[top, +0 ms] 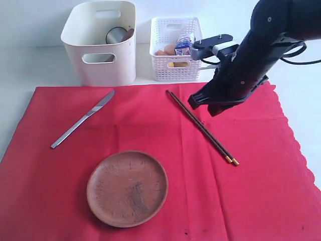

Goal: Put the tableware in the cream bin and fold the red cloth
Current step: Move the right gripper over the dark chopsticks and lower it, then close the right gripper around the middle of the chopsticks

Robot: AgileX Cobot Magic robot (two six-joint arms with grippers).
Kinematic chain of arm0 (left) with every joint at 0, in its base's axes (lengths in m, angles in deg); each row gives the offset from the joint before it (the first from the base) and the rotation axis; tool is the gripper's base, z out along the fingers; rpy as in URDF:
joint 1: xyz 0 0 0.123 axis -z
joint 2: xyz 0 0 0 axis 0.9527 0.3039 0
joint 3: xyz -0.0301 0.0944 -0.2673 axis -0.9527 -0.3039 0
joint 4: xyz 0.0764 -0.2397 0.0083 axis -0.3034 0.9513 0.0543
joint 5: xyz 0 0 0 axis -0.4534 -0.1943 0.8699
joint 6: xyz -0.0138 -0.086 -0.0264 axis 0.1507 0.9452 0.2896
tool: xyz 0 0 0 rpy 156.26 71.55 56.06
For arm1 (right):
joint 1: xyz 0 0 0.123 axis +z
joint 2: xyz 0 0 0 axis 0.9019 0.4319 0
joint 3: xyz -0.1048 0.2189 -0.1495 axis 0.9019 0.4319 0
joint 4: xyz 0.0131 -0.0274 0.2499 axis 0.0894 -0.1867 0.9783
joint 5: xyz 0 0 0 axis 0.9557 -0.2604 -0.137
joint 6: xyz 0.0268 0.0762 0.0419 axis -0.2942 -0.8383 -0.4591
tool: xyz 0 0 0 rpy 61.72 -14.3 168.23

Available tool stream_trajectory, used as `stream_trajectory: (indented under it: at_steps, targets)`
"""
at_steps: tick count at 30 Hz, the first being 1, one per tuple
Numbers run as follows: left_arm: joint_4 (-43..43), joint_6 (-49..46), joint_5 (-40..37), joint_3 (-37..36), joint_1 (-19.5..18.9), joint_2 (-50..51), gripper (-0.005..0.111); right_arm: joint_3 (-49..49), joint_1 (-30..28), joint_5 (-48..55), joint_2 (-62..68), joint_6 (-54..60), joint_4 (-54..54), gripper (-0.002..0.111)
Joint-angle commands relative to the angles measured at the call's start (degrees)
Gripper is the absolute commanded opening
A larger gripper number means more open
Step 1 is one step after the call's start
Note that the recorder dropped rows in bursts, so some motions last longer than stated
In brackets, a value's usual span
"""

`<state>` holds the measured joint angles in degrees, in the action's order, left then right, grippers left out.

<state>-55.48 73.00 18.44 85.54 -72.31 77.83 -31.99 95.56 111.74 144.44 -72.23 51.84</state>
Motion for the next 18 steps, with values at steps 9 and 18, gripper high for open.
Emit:
stream_trajectory:
  at_steps: [9,18]
  targets:
    - [0.46,0.0,-0.06,0.01,-0.07,-0.39,0.003,0.29,0.2,-3.66,7.08,-0.05,0.06,0.039]
    - [0.46,0.0,-0.06,0.01,-0.07,-0.39,0.003,0.29,0.2,-4.92,9.98,1.52,0.61,0.041]
